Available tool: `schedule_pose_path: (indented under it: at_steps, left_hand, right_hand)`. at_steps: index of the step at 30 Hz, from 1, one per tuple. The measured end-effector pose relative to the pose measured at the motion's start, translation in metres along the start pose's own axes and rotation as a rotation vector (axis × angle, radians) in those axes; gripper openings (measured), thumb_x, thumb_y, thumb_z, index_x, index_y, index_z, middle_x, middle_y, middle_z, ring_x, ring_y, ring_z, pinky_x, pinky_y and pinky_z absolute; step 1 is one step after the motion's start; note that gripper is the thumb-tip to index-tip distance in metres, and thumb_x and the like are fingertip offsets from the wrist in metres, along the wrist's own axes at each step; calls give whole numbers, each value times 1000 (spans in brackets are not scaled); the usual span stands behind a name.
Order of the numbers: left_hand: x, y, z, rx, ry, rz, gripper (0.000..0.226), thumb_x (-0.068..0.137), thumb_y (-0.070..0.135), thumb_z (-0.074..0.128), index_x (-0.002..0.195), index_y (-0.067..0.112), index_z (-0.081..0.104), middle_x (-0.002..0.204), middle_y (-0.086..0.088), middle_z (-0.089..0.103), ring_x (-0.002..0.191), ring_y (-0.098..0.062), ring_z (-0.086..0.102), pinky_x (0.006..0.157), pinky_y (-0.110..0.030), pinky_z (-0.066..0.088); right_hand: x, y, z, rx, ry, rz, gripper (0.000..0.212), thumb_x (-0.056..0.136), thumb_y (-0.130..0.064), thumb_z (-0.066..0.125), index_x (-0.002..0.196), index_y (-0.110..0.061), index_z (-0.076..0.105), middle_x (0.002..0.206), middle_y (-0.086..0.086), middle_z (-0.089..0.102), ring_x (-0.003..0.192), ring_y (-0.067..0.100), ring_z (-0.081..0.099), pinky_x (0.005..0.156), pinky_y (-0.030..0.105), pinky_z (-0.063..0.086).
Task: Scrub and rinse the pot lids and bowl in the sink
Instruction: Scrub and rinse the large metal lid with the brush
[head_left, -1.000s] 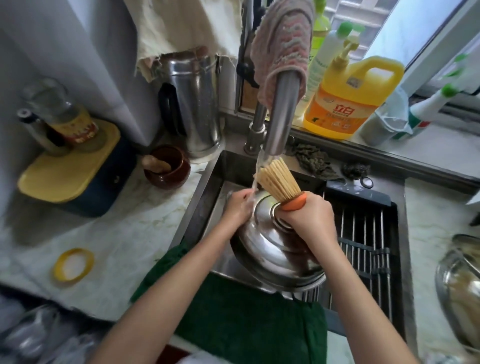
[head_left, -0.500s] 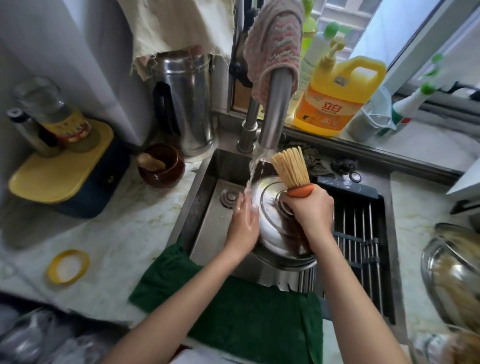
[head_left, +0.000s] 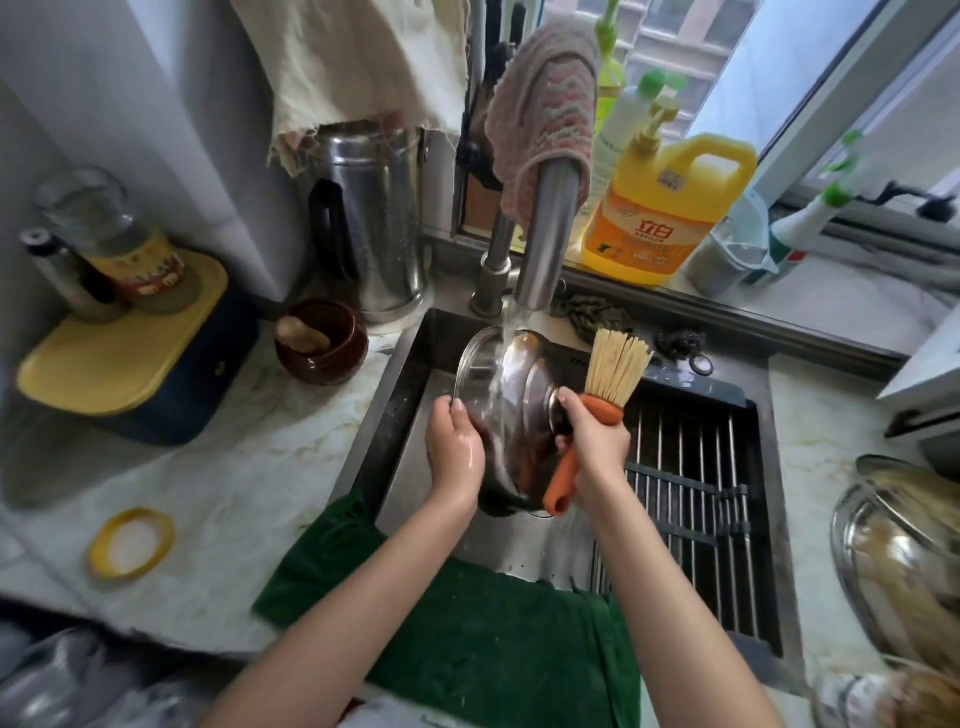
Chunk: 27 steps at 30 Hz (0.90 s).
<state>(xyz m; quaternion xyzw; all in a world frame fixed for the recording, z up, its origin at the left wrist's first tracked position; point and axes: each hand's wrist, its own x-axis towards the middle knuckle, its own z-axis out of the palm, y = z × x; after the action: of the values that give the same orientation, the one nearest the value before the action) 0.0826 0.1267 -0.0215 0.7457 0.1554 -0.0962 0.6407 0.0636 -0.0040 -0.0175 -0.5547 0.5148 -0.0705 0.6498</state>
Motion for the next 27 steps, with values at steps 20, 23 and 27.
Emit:
schedule_pose_path:
  at_steps: [20,23,27]
  left_hand:
    - [45,-11,-11,589,-190,302,21,99,16,41,83,14,54,73,-1,58,74,-28,56,59,-33,39]
    - [42,-15,-12,620,-211,274,20,98,11,40,89,13,58,77,-2,60,74,-26,57,58,-30,39]
    - [41,-16,-13,608,-236,245,26,100,18,40,75,19,48,69,2,53,70,-24,53,56,-29,33]
  right_hand:
    - [7,-19,8,-1515,-258,-1085,67,86,-26,53,147,-39,27,130,-2,49,85,32,63,63,34,46]
    - [-8,-1,6,-1561,-401,-1266,62,82,-23,58,141,-34,43,119,1,58,71,30,65,55,32,46]
    - [11,-14,1,-1514,-196,-1061,58,86,-27,52,142,-35,40,120,-1,55,82,31,65,62,34,48]
